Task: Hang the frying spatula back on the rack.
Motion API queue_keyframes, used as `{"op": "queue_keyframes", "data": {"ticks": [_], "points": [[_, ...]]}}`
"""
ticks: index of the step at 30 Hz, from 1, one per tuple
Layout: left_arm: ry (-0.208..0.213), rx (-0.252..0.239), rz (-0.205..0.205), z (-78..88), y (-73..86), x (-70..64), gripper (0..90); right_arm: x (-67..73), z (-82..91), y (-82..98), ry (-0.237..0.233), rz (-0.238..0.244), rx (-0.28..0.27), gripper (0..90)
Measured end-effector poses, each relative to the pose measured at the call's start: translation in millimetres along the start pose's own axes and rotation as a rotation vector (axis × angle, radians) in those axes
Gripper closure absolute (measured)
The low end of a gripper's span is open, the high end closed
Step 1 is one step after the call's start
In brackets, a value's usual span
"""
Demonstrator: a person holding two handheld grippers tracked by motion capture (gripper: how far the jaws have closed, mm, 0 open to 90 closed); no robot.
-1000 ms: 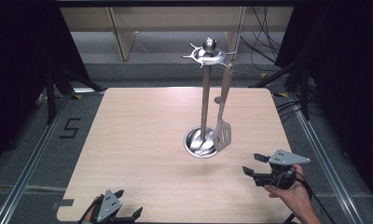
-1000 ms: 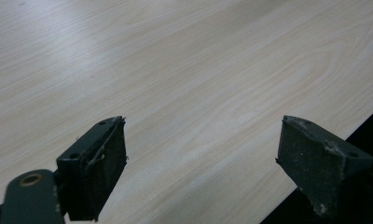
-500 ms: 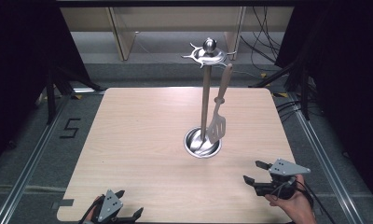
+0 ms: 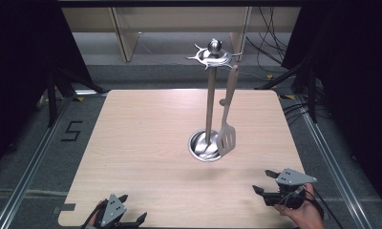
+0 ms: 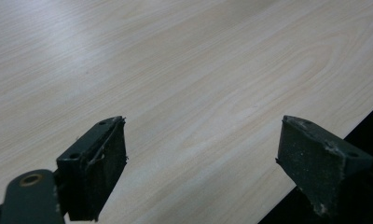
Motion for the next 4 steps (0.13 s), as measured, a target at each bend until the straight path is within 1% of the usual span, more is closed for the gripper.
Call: {"op": "queue_keyframes", "data": {"ticks": [1, 2, 4], "points": [[0.000, 0.000, 0.000, 0.0, 0.0, 0.0, 15.0, 0.0, 0.0, 0.0, 0.000, 0.000, 0.000, 27.7], [0.000, 0.002, -0.004, -0.1, 0.0, 0.5, 15.0, 0.2, 0.0, 2.3, 0.001, -0.028, 0.013, 27.7], [0.000, 0.010, 0.004, 0.3, 1.1, 0.8, 15.0, -1.0, -0.6, 3.4, -0.001, -0.030, 0.019, 27.7]]}}
Point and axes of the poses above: each handheld gripper's, and its own axes: z roughly backward along the jaws, y roughly out of its underside, x roughly to its left, the point moved 8 cm from there along -z, roughly forward along the jaws, and after that the axes turned 7 degrees about y, right-handed, at the moved point
